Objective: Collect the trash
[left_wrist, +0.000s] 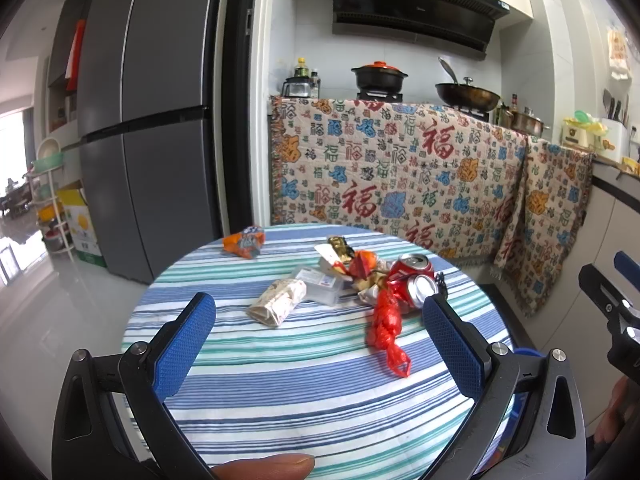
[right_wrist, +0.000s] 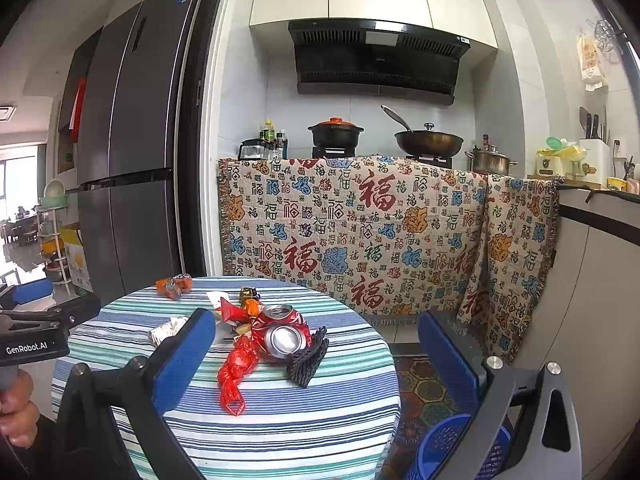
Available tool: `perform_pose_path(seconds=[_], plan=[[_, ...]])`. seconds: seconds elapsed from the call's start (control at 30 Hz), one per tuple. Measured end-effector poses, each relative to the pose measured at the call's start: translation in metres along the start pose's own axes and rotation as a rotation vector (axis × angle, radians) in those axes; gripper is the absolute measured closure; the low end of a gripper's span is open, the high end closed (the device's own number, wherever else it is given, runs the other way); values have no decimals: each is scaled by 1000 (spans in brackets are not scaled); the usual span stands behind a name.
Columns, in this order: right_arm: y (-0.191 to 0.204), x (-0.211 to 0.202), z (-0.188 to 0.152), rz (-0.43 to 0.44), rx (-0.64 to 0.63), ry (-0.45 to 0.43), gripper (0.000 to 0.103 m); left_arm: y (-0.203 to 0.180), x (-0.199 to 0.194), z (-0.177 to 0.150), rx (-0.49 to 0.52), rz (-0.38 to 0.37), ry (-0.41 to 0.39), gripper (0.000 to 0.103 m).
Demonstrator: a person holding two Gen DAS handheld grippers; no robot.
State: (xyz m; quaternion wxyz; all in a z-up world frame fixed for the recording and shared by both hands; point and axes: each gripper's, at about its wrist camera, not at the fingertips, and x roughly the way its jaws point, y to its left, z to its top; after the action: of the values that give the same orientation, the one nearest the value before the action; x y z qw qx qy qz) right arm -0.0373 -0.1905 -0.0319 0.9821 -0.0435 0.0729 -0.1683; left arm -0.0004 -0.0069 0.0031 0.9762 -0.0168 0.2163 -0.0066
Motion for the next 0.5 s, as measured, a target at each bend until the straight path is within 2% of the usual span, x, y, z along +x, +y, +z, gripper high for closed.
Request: perform_pose_path(seconds=[0.5], plan=[[-1, 3, -3, 3, -3, 15, 0, 0, 1, -1, -2, 0, 3, 0]])
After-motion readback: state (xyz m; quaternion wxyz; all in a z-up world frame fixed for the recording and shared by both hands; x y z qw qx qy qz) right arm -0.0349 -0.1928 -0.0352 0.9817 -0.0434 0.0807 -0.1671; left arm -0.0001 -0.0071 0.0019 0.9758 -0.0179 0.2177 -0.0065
